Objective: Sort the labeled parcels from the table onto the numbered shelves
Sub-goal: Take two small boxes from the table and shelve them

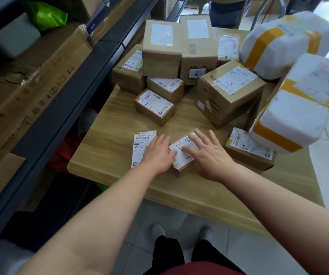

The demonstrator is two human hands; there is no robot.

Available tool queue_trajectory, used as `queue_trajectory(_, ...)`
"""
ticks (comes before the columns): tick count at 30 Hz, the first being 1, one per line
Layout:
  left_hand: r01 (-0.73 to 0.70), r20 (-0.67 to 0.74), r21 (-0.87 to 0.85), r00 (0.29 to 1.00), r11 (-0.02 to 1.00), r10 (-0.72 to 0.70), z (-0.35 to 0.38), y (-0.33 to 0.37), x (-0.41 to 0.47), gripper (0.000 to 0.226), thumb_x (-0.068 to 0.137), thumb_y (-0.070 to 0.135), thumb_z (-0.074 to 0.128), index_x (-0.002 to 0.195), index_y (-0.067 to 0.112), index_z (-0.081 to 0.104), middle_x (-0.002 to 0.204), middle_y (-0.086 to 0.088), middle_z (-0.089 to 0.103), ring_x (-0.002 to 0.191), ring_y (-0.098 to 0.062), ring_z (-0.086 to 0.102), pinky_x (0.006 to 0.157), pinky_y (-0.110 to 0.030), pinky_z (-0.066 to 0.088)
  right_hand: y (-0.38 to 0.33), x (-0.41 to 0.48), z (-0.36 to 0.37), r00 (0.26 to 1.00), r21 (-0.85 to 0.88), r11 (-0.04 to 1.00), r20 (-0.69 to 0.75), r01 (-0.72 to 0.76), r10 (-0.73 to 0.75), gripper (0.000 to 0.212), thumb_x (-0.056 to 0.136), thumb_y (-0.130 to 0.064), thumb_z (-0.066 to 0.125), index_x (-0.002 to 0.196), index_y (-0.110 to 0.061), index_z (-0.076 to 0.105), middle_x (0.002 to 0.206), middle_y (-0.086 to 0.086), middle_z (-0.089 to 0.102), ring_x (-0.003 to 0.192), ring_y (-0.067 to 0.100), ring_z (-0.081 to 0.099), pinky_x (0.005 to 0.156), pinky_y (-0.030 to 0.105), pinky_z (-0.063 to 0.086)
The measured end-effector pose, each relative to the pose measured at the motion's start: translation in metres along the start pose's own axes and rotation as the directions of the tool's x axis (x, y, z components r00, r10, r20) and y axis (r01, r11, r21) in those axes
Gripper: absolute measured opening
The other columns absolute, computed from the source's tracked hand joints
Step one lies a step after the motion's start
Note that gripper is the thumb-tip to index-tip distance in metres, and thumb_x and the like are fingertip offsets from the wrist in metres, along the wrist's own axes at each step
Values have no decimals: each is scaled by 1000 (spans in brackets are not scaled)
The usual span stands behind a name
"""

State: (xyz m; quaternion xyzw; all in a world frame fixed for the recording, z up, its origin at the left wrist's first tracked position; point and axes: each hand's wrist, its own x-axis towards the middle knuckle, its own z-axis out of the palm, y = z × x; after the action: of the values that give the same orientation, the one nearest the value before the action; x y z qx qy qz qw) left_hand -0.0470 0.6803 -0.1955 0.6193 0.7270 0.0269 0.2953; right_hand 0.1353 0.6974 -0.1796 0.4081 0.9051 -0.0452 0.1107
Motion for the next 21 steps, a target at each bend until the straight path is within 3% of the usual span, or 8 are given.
queue_trajectory(2, 104, -91, -54, 990, 993, -108, 0, -8, -2, 54, 103, 33, 37, 153, 15, 26, 162, -5, 15, 149, -23, 9, 120, -38, 12, 7, -1, -2, 996, -15, 997, 64, 69, -68, 79, 85, -20, 51, 152, -35, 13, 161, 7, -8, 147, 27, -16, 117, 46, -12)
queue_trajectory(4, 191, -139, -11, 972, 982, -191, 1, -22, -9, 48, 102, 24, 38, 149, 17, 32, 161, -5, 17, 147, -26, 12, 117, -38, 19, 12, 3, -1, 987, -29, 991, 97, 130, -127, 81, 85, -21, 46, 152, -39, 5, 161, 7, -14, 146, 26, -20, 118, 45, -13)
queue_trajectory(8, 201, -86, 87, 977, 976, -193, 7, -44, -23, 55, 100, 21, 42, 152, 31, 26, 163, 3, 8, 149, -26, 5, 117, -45, 25, 13, 11, 4, 991, -3, 995, 94, 99, -99, 65, 96, -41, 34, 151, -44, -1, 162, 7, -4, 147, 31, 3, 116, 41, 16)
queue_trajectory(11, 177, -79, 115, 983, 978, -168, 8, -52, -25, 55, 101, 27, 42, 152, 35, 23, 163, 5, 7, 149, -25, 4, 117, -47, 25, -1, 22, 2, 997, 15, 997, 2, -74, 74, 61, 95, -56, 34, 151, -38, 16, 151, 12, 25, 128, 31, 31, 99, 39, 36)
queue_trajectory(14, 170, -82, 91, 983, 981, -162, 5, -55, -24, 56, 97, 37, 49, 149, 35, 29, 162, 3, 12, 147, -28, 8, 116, -46, 26, -7, 30, -2, 980, 71, 980, -55, -187, 191, 66, 89, -67, 39, 145, -35, 30, 133, 9, 39, 118, 27, 37, 95, 40, 36)
queue_trajectory(16, 174, -77, 77, 983, 982, -168, 4, -56, -23, 61, 91, 45, 56, 147, 37, 32, 161, 0, 11, 146, -30, 10, 115, -46, 27, -4, 29, 1, 987, 67, 985, -13, -160, 161, 71, 84, -68, 46, 146, -41, 26, 146, 11, 29, 133, 32, 27, 108, 46, 27)
queue_trajectory(18, 186, -74, 35, 980, 982, -183, 5, -56, -24, 67, 86, 50, 64, 144, 38, 34, 160, -3, 6, 144, -31, 15, 112, -44, 31, 3, 23, 4, 982, 138, 976, 117, -166, 150, 80, 82, -62, 56, 148, -48, 13, 159, 10, 6, 143, 37, 12, 115, 51, 17)
queue_trajectory(21, 196, -124, -5, 973, 981, -195, 12, -56, -25, 72, 79, 50, 71, 139, 32, 35, 159, -3, 6, 135, -31, 32, 103, -39, 37, 2, 12, 7, 959, 231, 938, 177, -259, 221, 91, 74, -63, 64, 147, -53, 10, 158, 11, 11, 136, 35, 28, 111, 46, 28)
